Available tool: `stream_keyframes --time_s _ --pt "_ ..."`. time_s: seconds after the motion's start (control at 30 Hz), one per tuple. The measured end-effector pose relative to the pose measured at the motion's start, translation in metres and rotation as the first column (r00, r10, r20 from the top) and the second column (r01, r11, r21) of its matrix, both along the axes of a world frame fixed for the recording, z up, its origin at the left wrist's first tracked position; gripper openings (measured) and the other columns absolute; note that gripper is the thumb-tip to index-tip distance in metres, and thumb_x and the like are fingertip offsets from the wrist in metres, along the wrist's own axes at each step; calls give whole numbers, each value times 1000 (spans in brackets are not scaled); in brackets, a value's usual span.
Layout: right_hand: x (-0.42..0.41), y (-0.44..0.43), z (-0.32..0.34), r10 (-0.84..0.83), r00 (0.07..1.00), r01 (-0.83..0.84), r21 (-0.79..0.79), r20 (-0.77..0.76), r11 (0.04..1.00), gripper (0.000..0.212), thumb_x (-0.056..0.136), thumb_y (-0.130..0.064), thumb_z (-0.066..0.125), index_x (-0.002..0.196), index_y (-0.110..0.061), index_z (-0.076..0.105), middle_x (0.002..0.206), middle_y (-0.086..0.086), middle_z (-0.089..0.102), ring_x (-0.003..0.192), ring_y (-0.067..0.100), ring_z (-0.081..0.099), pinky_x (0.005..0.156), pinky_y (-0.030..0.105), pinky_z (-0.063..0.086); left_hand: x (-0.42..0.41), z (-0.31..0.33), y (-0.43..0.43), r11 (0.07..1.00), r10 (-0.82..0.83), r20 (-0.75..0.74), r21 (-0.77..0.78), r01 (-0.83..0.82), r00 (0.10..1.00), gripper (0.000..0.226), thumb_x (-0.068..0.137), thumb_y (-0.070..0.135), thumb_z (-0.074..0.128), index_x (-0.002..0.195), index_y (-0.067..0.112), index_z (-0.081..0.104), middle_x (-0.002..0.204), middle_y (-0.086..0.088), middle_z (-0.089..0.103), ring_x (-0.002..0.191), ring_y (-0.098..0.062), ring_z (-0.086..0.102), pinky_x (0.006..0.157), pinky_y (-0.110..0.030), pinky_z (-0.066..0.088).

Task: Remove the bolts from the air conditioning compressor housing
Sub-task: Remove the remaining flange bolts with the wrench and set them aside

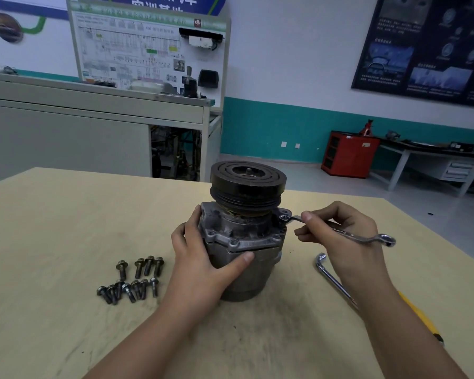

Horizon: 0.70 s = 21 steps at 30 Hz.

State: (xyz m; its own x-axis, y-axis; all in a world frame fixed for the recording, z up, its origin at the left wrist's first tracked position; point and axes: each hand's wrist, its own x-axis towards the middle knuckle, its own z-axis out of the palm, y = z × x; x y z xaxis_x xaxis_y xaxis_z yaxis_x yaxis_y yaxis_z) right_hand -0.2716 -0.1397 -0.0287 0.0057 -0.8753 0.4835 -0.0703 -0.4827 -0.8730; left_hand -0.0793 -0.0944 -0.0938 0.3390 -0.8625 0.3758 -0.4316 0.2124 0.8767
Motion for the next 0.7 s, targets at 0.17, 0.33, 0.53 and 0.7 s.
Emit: stream_keyframes --time_s 0.17,0.33,0.53,0.7 --pt "-10 -15 8 151 963 -195 189 224 963 19 83 5 62 99 -3 60 71 12 70 60 20 68 56 21 54 0 2 0 1000 -1 9 -3 1 1000 123 43 78 57 148 40 4 127 25 13 102 20 23 98 -15 25" --pt "-6 -34 8 144 904 -267 268 403 926 40 82 -4 64 120 0 54 66 9 70 51 12 63 50 17 50 0 1 0 1000 -2 5 0 2 1000 123 43 79 56 147 41 3 127 26 13 102 20 23 98 -16 25" --pt "19 -51 1 -42 852 -123 277 522 953 48 87 -10 65 128 -4 41 56 5 64 38 6 50 39 16 41 0 1 0 1000 -11 6 -5 11 1000 120 44 78 56 145 44 3 123 28 13 96 41 18 92 -6 22" --pt "33 -61 3 -79 914 -45 293 398 955 13 92 -19 60 90 -12 49 59 3 58 35 4 43 36 15 35 0 1 0 1000 -11 8 -7 11 1000 116 44 78 56 142 48 2 123 30 13 98 42 13 83 5 19"
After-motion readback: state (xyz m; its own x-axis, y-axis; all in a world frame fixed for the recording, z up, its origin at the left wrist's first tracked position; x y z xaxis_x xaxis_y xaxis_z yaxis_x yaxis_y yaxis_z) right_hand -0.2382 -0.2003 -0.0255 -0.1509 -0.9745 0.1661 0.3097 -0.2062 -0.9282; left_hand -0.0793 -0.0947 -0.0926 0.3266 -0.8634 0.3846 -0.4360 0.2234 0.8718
